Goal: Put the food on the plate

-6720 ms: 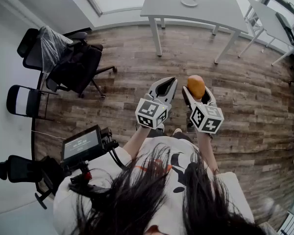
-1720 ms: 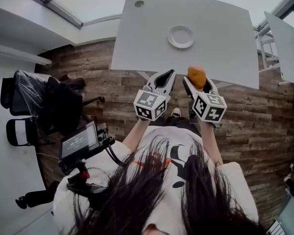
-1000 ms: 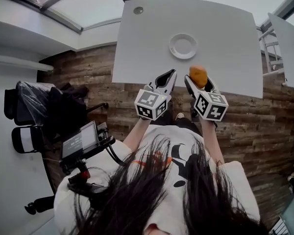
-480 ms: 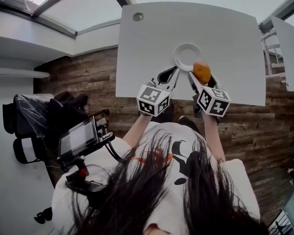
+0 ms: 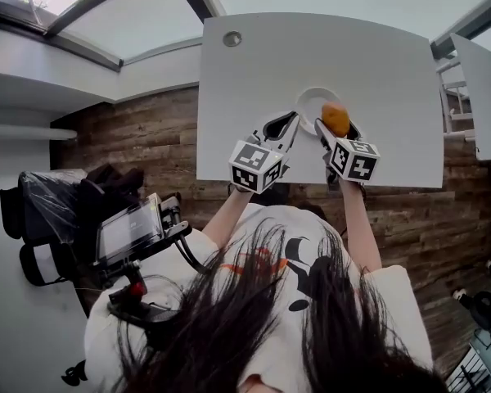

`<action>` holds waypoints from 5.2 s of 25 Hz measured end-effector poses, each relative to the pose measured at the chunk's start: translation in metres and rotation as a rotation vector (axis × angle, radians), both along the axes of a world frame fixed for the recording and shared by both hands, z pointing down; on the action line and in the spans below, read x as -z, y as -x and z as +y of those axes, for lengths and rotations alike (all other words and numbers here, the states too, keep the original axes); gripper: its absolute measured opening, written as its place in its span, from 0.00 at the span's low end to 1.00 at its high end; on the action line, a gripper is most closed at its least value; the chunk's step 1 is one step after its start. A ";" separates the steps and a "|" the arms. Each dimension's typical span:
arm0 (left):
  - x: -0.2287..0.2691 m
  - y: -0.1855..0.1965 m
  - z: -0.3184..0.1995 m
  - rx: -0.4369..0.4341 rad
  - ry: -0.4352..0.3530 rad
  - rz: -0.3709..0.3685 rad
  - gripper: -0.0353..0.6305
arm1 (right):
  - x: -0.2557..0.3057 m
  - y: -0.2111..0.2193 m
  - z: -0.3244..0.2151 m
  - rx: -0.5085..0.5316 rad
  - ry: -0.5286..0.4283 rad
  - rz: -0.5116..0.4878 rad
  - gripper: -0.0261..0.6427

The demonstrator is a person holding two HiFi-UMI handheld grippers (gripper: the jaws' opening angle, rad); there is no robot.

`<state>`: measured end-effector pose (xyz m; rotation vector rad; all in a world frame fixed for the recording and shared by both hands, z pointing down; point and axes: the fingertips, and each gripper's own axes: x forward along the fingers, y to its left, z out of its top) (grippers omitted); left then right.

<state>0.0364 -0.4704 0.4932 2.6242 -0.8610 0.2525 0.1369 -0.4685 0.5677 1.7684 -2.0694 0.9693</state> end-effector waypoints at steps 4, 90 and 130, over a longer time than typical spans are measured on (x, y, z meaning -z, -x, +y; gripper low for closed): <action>-0.011 0.007 -0.010 -0.009 0.025 -0.017 0.06 | -0.029 0.013 -0.015 0.073 0.044 0.055 0.60; 0.002 -0.062 0.105 0.056 -0.008 -0.016 0.06 | 0.064 -0.015 0.105 0.144 -0.172 -0.069 0.22; 0.014 0.060 0.306 0.039 -0.028 -0.014 0.06 | 0.067 0.091 0.289 0.070 -0.176 -0.103 0.22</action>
